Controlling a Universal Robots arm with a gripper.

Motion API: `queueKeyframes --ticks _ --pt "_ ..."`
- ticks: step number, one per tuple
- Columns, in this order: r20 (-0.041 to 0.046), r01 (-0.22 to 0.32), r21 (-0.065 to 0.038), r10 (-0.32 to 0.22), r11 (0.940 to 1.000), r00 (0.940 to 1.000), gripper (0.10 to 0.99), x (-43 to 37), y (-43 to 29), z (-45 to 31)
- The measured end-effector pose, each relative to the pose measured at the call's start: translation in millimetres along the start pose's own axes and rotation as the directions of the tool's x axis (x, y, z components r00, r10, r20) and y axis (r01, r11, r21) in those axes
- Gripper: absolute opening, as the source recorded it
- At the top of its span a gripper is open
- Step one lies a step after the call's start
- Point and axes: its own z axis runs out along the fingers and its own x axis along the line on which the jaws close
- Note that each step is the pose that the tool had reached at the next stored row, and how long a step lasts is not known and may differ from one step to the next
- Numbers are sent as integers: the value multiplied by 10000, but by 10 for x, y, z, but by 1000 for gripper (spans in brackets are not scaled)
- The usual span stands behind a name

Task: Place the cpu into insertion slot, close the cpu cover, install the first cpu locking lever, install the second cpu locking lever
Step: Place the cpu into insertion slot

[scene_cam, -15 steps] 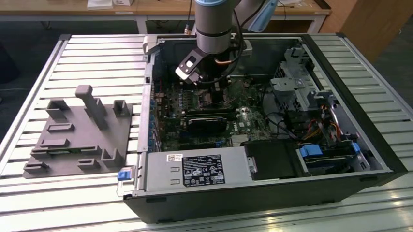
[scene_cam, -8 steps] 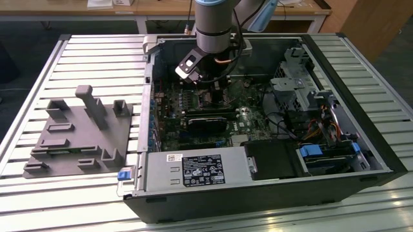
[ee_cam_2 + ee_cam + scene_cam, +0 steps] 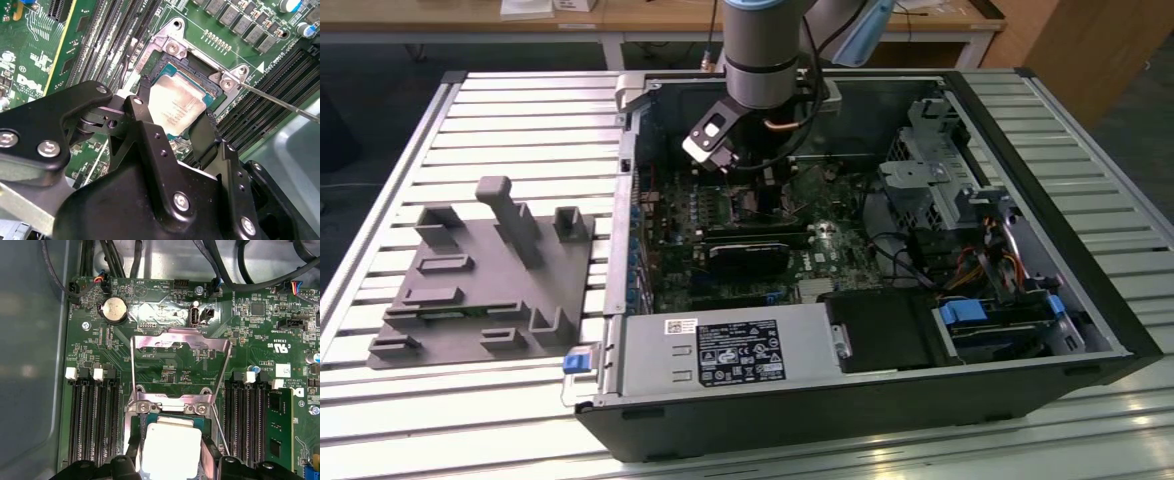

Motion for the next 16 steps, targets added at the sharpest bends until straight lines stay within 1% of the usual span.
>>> queueKeyframes --ticks 8,9,10,16 --pt "6 -116 4 116 9999 9999 588 -1 5 -3" --pt "9 -152 4 152 9999 9999 600 -1 5 -3" --pt "11 -173 5 173 9998 9998 659 -1 5 -3" --pt "26 -347 8 347 9994 9994 659 -1 7 3"
